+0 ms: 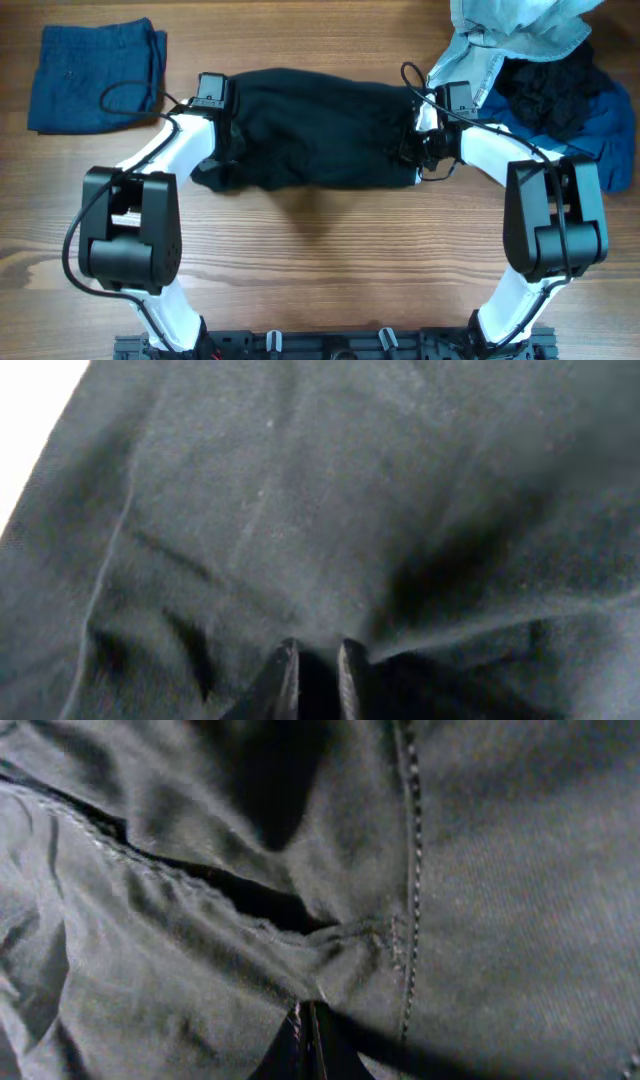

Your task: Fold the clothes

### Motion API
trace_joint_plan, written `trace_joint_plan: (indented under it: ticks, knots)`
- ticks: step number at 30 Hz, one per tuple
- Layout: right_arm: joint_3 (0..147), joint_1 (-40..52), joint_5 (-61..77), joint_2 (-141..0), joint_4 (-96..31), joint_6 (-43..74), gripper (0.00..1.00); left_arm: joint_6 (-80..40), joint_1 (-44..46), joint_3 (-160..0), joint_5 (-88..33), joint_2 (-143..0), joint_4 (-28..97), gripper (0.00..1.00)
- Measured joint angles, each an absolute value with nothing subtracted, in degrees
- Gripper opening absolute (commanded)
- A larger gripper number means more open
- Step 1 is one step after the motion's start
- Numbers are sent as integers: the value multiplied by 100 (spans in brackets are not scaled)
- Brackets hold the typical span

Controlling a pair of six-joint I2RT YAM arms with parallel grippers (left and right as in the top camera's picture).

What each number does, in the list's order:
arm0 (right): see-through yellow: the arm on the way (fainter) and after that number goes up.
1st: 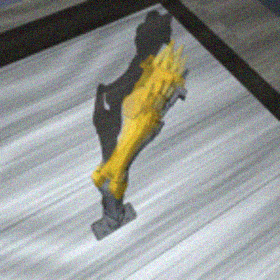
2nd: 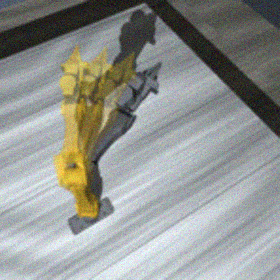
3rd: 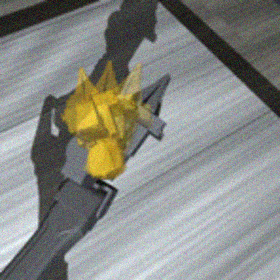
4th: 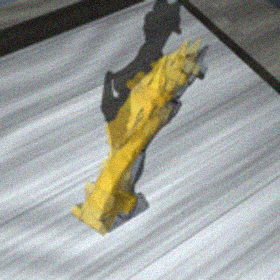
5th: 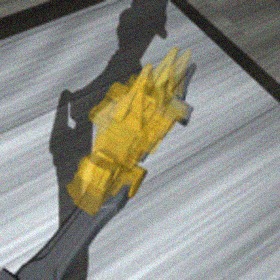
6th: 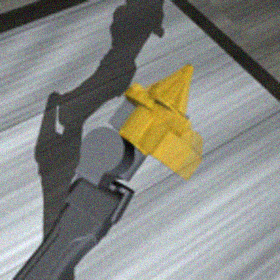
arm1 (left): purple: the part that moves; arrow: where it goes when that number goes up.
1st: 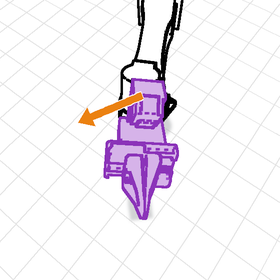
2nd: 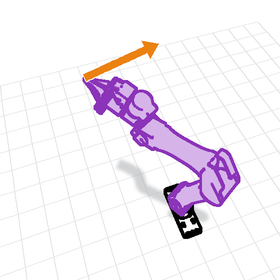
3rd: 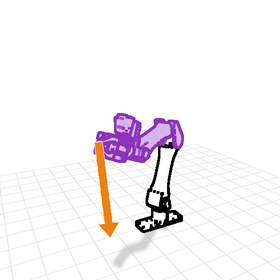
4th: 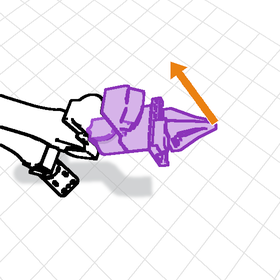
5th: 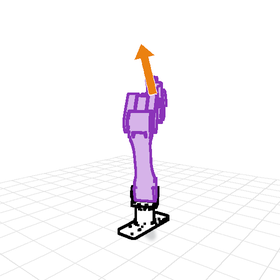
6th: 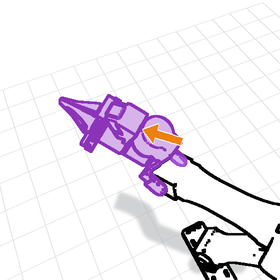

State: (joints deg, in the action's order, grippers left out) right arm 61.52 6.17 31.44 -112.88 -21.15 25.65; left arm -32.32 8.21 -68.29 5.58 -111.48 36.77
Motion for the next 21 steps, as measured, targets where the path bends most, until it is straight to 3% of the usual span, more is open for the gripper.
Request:
trace_joint_plan:
  ticks: [2, 5, 6, 7, 11, 19, 21]
  knots:
    - [6156, 617, 3245, -11279, -2335, 2521, 4, -3258, 819, -6847, 473, -11135, 3997, 5]
    - [6134, 617, 3299, -11275, -2300, 2460, 4, -3293, 819, -6853, 480, -11131, 4259, 9]
    - [6117, 617, 3299, -11264, -2252, 2440, 4, -3297, 821, -6853, 528, -11131, 4252, 13]
    - [6088, 611, 3301, -11257, -2178, 2425, 4, -3315, 834, -6849, 602, -11131, 4233, 24]
    - [6001, 523, 3319, -11253, -1763, 2416, 4, -3350, 902, -6702, 1072, -11056, 4014, 42]
    - [5942, 202, 3212, -11306, -1055, 2141, 7, -3354, 921, -6580, 2167, -11207, 2512, 45]
    - [5951, 202, 3192, -11306, -1055, 1957, 7, -3350, 921, -6571, 2268, -11255, 2287, 41]
